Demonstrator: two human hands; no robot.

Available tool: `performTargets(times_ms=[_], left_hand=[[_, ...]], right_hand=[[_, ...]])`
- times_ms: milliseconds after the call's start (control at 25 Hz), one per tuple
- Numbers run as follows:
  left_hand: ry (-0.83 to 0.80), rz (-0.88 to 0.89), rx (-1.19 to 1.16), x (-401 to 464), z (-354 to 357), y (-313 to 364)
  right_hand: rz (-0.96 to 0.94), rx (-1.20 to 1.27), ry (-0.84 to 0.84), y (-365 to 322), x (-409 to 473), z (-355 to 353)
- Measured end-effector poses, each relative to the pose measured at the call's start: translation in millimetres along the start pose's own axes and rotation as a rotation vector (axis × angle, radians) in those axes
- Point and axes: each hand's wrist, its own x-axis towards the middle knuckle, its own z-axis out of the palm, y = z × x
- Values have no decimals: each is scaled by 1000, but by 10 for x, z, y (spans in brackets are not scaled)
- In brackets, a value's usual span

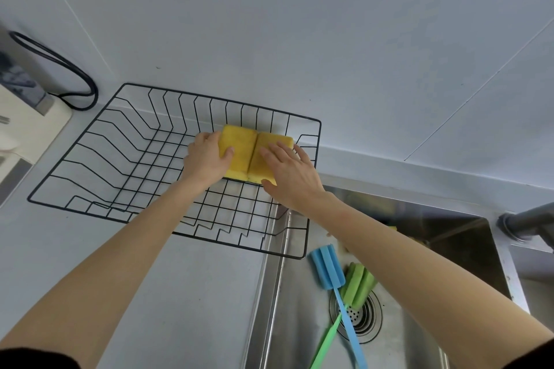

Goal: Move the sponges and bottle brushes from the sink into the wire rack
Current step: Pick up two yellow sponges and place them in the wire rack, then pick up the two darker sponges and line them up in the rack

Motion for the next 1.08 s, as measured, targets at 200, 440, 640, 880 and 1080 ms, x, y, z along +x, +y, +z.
performTargets(times_ms=[200, 440, 640, 880, 1080], left_hand=[[11, 89, 93, -167, -198, 177], [-32, 241, 158, -528, -341, 556], [-64, 363, 229, -865, -390, 897], [-96, 472, 275, -1286, -275, 1231], [-159, 539, 302, -1534, -35, 1474]], right_hand=[[50, 28, 22, 46, -215, -182], [129, 43, 75, 151, -681, -478], [203, 37, 108, 290, -1122, -675], [273, 49, 143, 502, -1619, -749], [339, 77, 150, 736, -1974, -723]])
